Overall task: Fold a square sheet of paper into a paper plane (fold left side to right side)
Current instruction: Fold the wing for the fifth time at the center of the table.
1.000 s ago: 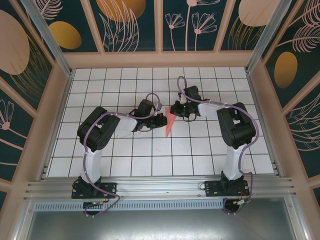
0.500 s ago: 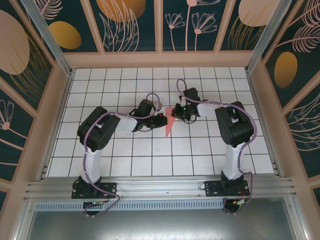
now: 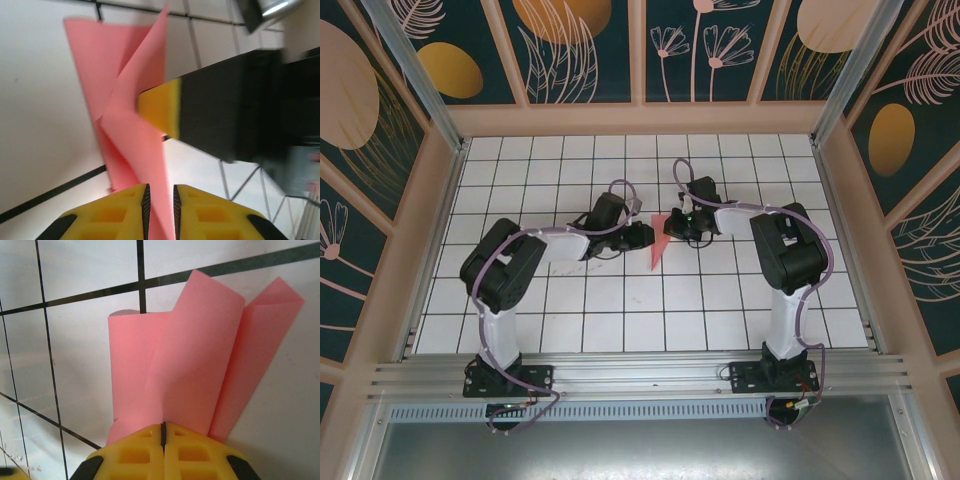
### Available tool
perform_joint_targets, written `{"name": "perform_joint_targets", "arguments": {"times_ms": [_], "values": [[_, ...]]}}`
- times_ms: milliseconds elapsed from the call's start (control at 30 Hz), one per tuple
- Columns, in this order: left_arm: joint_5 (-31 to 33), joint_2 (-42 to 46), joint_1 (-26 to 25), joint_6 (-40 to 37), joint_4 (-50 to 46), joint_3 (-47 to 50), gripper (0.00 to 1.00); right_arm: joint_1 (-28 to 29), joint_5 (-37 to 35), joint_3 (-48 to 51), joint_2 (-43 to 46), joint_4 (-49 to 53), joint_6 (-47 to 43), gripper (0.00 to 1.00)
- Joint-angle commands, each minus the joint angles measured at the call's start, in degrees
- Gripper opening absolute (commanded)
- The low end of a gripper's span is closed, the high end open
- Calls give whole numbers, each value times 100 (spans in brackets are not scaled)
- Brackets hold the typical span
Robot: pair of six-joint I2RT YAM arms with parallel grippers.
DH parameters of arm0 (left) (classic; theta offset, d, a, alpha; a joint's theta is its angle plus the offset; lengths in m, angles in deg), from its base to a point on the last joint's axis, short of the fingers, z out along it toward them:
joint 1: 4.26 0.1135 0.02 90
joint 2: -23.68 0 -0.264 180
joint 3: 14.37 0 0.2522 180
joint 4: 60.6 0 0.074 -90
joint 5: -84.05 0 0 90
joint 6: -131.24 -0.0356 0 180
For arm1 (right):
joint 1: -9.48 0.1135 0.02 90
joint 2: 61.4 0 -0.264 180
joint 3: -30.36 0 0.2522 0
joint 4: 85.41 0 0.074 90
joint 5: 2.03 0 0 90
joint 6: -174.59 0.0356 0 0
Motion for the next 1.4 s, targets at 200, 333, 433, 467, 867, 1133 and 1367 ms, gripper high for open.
{"name": "perform_joint_targets", "arguments": {"times_ms": [200, 333, 433, 467, 867, 1133, 1367], "values": [[-1062, 295, -102, 343, 513, 277, 19, -31, -282, 225, -221, 449, -153, 0], [-1204, 21, -238, 353, 526, 154, 19, -35, -260, 234, -207, 450, -162, 0], [-1170, -145, -265, 363, 494, 113, 19, -35, -245, 217, -206, 468, -175, 0], [-1159, -194, -276, 359, 468, 92, 19, -35, -243, 213, -206, 474, -179, 0], [-955, -532, -417, 411, 309, 205, 19, -29, -241, 165, -184, 510, -215, 0], [-688, -573, -452, 501, 258, 297, 19, -27, -265, 130, -89, 531, -254, 0], [-566, -683, -485, 550, 90, 431, 18, -78, -47, 42, 299, 235, -375, 0]]}}
